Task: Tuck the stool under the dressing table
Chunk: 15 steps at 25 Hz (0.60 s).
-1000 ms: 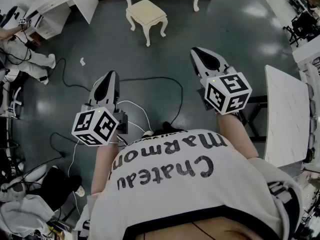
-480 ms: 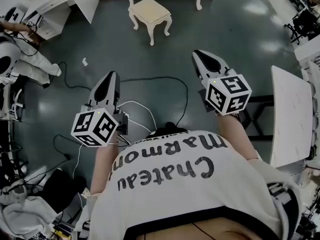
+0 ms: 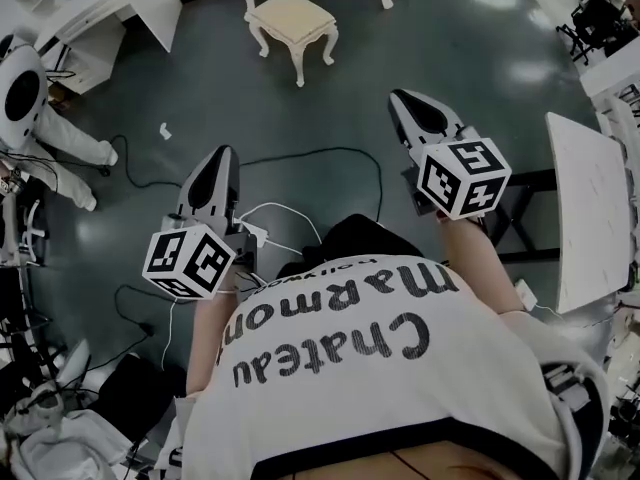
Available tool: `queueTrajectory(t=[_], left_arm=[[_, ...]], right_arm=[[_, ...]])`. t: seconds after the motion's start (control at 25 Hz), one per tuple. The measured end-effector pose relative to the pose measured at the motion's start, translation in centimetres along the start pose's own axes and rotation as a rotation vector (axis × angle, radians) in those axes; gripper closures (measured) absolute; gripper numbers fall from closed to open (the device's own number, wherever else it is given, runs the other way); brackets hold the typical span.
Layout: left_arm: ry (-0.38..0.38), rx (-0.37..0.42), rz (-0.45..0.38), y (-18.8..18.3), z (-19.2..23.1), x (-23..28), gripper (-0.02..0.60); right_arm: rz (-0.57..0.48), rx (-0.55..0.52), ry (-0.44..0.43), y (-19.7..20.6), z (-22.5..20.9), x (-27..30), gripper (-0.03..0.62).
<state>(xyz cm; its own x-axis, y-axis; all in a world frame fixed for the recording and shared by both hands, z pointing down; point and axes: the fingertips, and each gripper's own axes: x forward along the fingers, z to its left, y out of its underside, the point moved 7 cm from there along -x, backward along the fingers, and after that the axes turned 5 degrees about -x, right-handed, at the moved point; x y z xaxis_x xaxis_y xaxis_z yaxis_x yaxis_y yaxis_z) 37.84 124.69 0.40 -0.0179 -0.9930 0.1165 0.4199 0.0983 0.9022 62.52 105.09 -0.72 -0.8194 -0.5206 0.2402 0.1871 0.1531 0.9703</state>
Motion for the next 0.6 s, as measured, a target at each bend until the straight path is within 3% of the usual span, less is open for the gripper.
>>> queueTrajectory(t=[0.16,0.36,0.52,0.6], left_arm=[[-0.026,-0.005,0.018,-0.6,1.9,0.6,0.558],[-0.062,-0.033,0.024,-2.6,7.0,3.1,0.558],[-0.073,0.014,0.04,-4.0,7.9,7.2,0.558],[-0.084,-0.005,0.027,-5.1,8.7,9.6,0.558]], right_arm=[[0.008,0.024,-0.025,-0.9,0.6,2.6,0.566],[0.039,-0.021,-0.096,-2.1,2.5,10.2,0.566],[0.022,-0.062,-0.136,-3.7,1.1,14.7,0.566],[0.018,-0.063,-0.148,-4.6,-0.5,17.2,0.566]])
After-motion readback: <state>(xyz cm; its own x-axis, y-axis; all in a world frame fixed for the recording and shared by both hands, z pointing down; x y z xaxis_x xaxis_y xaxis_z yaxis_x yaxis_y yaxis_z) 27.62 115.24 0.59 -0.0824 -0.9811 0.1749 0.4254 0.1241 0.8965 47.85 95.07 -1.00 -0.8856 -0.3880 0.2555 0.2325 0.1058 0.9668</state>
